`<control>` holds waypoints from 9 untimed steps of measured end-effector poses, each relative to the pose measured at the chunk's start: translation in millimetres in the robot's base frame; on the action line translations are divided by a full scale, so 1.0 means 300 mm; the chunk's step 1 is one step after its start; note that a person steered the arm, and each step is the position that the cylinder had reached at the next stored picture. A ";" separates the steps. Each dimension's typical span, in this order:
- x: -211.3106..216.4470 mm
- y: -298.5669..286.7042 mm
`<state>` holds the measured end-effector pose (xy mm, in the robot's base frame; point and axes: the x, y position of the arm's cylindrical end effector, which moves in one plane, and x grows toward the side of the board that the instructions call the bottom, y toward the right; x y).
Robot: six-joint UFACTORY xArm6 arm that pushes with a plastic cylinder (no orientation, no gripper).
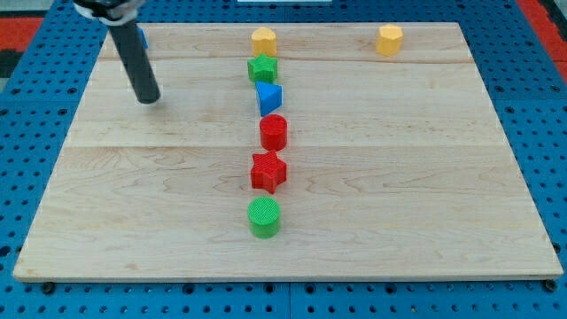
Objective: Move the green circle towards the bottom right side
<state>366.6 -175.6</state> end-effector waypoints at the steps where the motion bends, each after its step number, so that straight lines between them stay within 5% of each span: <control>1: 0.129 0.118; 5: 0.578 0.342; 7: 0.645 0.877; 9: 0.726 0.598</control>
<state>584.3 3.8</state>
